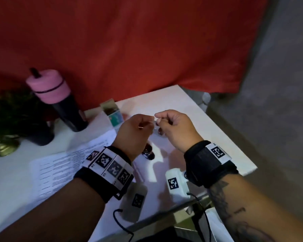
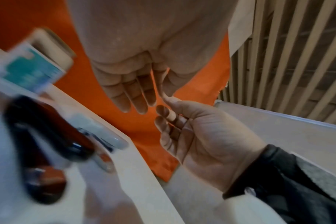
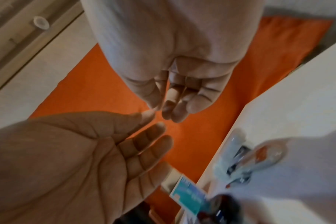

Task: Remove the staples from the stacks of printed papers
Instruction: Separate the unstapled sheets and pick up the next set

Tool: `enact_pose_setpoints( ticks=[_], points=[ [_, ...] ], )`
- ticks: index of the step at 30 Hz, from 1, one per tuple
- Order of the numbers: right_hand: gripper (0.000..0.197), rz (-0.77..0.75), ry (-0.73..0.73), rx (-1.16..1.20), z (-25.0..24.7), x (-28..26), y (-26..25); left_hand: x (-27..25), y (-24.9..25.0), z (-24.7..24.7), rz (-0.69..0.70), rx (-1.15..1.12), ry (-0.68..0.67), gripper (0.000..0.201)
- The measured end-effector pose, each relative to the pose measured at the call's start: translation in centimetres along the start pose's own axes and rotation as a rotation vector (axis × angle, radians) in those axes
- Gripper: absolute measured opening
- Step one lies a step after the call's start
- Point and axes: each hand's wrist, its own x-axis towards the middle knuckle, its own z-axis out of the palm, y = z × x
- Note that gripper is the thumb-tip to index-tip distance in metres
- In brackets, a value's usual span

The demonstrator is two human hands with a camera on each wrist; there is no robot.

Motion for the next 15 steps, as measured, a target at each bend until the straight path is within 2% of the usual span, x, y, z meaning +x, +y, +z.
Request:
enact_pose_setpoints(
  ticks=[6,10,12,15],
  points=[
    [0.015,0.069,-0.225,-0.226,8.3,0.8,0.5,-1.5,-6.9,-8.2,-0.163,0.061,0.133,0.016],
    [0.037,0.145,-0.356,-0.466,11.9,1.4,1.6,-2.7,-10.7,-12.3,-0.326,0.082,0.144,0.019],
    [0.043,0.201,-0.362,-0.542,13.1,1.7,2.1,-3.2,-12.2,-13.7,-0.389,0.097,0.134,0.018],
    [0.047,0.248,-0.263,-0.609,14.4,1.9,2.5,-3.8,-13.7,-15.0,-0.420,0.139,0.120,0.015]
  ],
)
